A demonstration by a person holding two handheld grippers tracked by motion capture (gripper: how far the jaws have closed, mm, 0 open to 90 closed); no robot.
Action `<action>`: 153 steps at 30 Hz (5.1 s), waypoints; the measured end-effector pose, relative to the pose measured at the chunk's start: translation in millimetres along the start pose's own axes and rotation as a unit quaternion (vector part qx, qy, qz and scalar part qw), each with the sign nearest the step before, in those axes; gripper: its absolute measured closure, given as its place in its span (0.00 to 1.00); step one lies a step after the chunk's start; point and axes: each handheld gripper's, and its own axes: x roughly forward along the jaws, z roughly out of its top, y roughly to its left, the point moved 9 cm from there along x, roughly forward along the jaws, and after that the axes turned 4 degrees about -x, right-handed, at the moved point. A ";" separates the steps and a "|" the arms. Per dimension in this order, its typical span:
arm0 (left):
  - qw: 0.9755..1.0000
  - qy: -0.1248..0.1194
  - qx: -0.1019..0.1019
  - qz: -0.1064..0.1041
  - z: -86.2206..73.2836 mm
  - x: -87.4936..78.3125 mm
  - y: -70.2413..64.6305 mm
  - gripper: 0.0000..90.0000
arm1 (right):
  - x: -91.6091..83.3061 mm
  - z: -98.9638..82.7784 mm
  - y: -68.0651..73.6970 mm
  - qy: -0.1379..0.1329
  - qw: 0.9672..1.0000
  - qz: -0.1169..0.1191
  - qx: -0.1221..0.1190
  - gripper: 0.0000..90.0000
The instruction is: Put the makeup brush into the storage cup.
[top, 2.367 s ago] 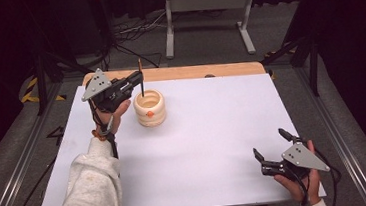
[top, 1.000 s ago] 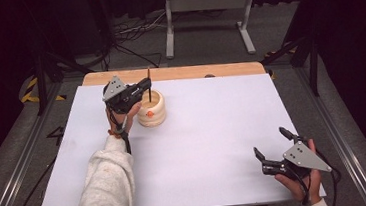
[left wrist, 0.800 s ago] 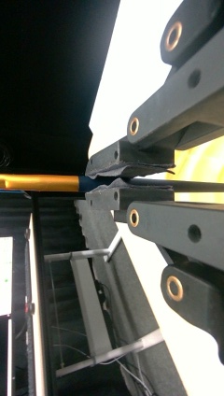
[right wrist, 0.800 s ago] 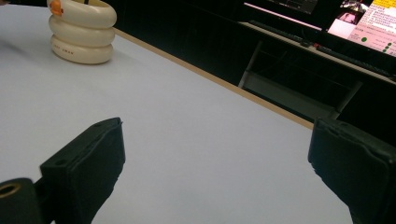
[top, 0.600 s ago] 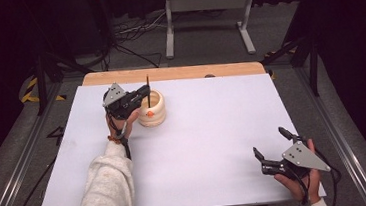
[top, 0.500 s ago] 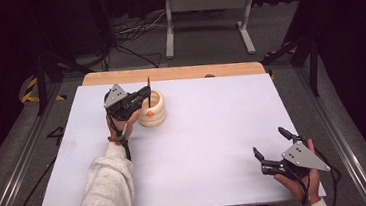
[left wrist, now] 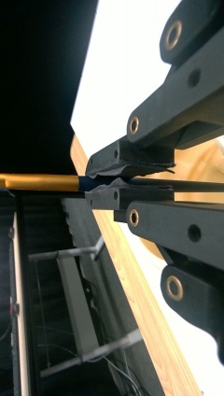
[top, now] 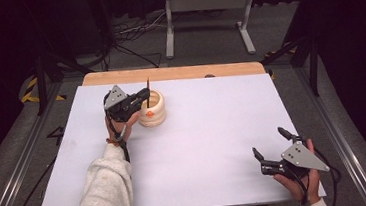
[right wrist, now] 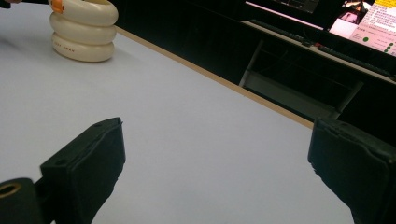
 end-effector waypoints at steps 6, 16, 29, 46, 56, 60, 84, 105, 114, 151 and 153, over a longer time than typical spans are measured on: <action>1.000 0.001 0.006 0.003 2.4 -0.8 -0.8 0.92 | 0.1 -0.3 0.4 0.001 1.000 0.001 0.001 0.05; 0.999 0.000 0.030 0.017 14.5 -11.0 -3.4 0.74 | 0.7 -0.3 1.1 0.001 1.000 0.002 -0.001 0.05; 0.995 0.008 0.086 0.057 31.6 -28.4 -10.1 0.39 | 0.7 -0.5 1.6 0.003 1.000 0.003 -0.002 0.05; 0.994 0.022 0.089 0.050 36.0 -52.8 -18.1 0.04 | 0.3 -1.1 3.3 0.006 1.000 0.003 -0.004 0.05; 0.993 0.015 0.096 0.061 40.7 -64.1 -21.2 0.02 | 0.4 -1.1 3.9 0.006 1.000 0.005 -0.004 0.05; 0.992 0.015 0.108 0.063 38.2 -68.1 -25.0 0.02 | 0.3 -1.1 4.1 0.006 1.000 0.005 -0.004 0.05; 0.987 0.024 0.150 0.058 34.2 -102.1 -51.1 0.02 | 0.9 -1.1 5.9 0.008 1.000 0.007 -0.009 0.05; 0.984 0.052 0.164 0.052 6.4 -113.2 -63.1 0.02 | 1.2 -2.0 6.8 0.011 1.000 0.007 -0.013 0.05; 0.983 0.059 0.167 0.047 -5.0 -116.6 -66.9 0.02 | 1.3 -2.2 7.4 0.012 1.000 0.007 -0.014 0.05; 0.979 0.090 0.174 0.050 -41.4 -154.9 -66.2 0.03 | 2.6 -3.9 10.4 0.016 1.000 0.008 -0.018 0.05; 0.979 0.095 0.172 0.050 -46.1 -158.5 -66.5 0.03 | 3.0 -4.2 10.9 0.016 1.000 0.009 -0.019 0.05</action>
